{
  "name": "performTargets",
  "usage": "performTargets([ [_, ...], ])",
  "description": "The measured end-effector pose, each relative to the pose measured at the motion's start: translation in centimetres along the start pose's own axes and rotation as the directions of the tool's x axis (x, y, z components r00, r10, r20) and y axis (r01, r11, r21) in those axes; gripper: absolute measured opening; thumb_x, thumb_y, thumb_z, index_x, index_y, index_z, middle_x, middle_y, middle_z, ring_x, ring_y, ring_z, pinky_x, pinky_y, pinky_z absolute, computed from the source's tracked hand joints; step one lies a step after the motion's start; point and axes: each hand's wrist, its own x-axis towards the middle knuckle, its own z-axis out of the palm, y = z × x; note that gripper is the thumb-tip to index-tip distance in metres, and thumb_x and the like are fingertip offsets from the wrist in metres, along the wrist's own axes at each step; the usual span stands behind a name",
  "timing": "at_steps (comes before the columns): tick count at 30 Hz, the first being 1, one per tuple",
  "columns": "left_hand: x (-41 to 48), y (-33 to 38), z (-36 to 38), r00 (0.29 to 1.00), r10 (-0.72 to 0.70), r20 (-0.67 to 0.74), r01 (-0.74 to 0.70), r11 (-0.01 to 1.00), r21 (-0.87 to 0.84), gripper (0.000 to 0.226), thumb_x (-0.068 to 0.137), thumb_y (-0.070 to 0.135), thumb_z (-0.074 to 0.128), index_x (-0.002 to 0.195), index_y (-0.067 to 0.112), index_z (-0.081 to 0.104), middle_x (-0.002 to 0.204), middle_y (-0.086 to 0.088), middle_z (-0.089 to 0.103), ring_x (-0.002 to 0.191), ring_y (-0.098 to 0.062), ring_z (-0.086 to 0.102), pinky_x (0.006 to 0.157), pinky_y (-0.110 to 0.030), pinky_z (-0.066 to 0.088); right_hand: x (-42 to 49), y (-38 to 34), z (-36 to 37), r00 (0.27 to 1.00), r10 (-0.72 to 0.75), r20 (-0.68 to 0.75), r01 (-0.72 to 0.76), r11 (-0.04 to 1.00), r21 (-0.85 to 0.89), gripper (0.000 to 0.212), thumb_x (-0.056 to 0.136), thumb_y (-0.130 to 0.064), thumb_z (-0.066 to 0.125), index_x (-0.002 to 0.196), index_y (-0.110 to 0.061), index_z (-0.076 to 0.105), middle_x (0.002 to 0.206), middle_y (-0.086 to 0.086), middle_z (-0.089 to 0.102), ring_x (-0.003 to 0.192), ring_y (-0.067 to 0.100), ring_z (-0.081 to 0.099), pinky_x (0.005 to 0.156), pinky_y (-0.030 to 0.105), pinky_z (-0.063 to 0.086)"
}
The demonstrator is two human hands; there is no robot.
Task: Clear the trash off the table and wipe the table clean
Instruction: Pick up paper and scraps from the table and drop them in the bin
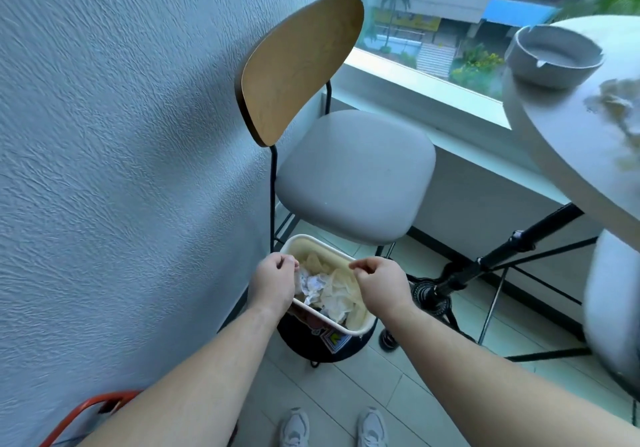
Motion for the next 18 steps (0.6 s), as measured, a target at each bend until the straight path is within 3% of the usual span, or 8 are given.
performTargets([
  [3,-0.5,2.4,-1.5,0.996,0.075,-0.041,-0.075,0.997,-0.008,0.027,0.098,0.03,0.056,0.077,0.02,0.07,0.08,0.001,0.074,0.084,-0.027,0.071,0.081,-0.043,0.059,-0.7,-2.6,-1.3,0.998,-0.061,-0.031,0.061,0.998,0.022,0.022,0.1,-0.02,0.058,0.104,-0.028,0.078,0.093,-0.01,0.076,0.067,0.006,0.064,0.061,0.022,0.051],
  [6,-1.4,5.8,-3.2,0.981,0.174,-0.084,-0.176,0.984,-0.017,0.027,0.099,0.03,0.057,0.079,0.017,0.069,0.078,-0.002,0.072,0.077,-0.025,0.066,0.074,-0.039,0.055,-1.5,-5.9,-3.1,0.987,-0.135,-0.085,0.14,0.989,0.048,0.021,0.101,-0.022,0.06,0.113,-0.025,0.077,0.103,-0.012,0.074,0.088,0.006,0.068,0.074,0.022,0.051],
  [10,-2.6,10.6,-5.6,0.949,0.31,-0.06,-0.313,0.949,-0.049,0.022,0.099,0.022,0.056,0.081,0.018,0.069,0.078,-0.006,0.071,0.073,-0.021,0.062,0.072,-0.037,0.053,-2.8,-10.8,-6.1,0.968,-0.197,-0.153,0.212,0.973,0.092,0.019,0.099,-0.021,0.061,0.111,-0.025,0.075,0.094,-0.009,0.072,0.07,0.007,0.062,0.058,0.013,0.044],
  [14,-3.2,16.0,-7.6,0.89,0.45,-0.074,-0.454,0.889,-0.056,0.018,0.095,0.027,0.056,0.091,0.022,0.073,0.089,0.001,0.074,0.087,-0.025,0.067,0.081,-0.037,0.055,-4.7,-15.2,-9.7,0.929,-0.262,-0.261,0.295,0.951,0.095,0.023,0.096,-0.024,0.059,0.112,-0.031,0.074,0.097,-0.01,0.074,0.064,0.013,0.059,0.066,0.026,0.047],
  [18,-4.3,21.3,-8.5,0.801,0.598,-0.042,-0.599,0.8,-0.027,0.02,0.097,0.029,0.057,0.103,0.019,0.074,0.094,-0.004,0.075,0.09,-0.029,0.068,0.082,-0.038,0.057,-7.3,-18.5,-13.9,0.85,-0.337,-0.405,0.378,0.925,0.026,0.023,0.095,-0.02,0.06,0.112,-0.026,0.075,0.092,-0.008,0.074,0.061,0.008,0.059,0.058,0.019,0.043],
])
